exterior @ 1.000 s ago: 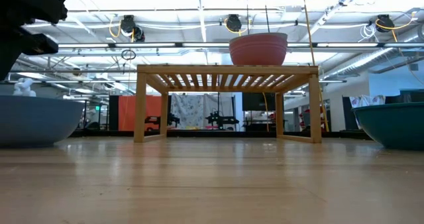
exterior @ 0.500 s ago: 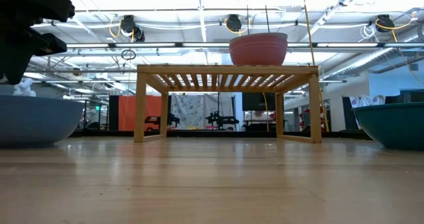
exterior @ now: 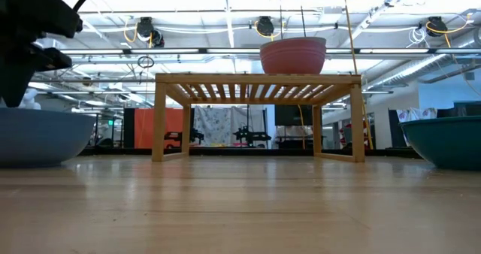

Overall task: Place and stack bowls onto a shelf
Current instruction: Put the light blue bowl on the shelf

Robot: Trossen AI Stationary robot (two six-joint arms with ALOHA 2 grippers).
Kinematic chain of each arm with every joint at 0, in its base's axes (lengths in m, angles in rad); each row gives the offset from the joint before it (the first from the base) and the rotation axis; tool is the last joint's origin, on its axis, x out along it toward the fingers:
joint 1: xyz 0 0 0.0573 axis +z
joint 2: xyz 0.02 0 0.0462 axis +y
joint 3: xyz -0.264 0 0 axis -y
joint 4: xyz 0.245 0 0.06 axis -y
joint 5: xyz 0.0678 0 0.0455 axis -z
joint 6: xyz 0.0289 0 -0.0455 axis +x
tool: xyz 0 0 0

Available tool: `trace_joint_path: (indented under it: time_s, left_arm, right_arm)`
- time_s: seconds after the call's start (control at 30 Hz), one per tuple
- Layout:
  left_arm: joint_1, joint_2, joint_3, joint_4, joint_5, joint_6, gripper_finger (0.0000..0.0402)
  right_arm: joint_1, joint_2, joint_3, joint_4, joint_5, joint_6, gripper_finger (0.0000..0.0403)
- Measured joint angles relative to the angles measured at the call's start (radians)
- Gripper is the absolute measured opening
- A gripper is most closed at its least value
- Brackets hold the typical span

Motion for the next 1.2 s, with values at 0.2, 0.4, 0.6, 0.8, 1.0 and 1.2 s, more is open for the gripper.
trace_joint_path:
  time_s: [0.2,0.4,0.6,0.8,1.0,1.2]
  left_arm:
    - [0.000,0.000,-0.034,0.018,0.004,-0.005,0.0110]
    - [0.000,0.000,-0.079,0.064,0.006,-0.020,0.0110]
    - [0.000,0.000,-0.115,0.102,0.007,-0.058,0.0111]
    - [0.000,0.000,-0.115,0.108,0.003,-0.095,0.0111]
    - [0.000,0.000,-0.115,0.109,0.000,-0.074,0.0111]
    - [0.000,0.000,-0.115,0.112,-0.001,-0.074,0.0111]
  right_arm:
    - [0.000,0.000,0.000,0.000,0.000,0.000,0.0102]
    - [0.000,0.000,0.000,0.000,0.000,0.000,0.0102]
    - [0.000,0.000,0.000,0.000,0.000,0.000,0.0102]
    - [0.000,0.000,0.000,0.001,0.000,0.000,0.0102]
    - [0.000,0.000,0.000,0.021,0.000,0.000,0.0102]
    - [0.000,-0.002,0.000,0.027,0.000,0.000,0.0102]
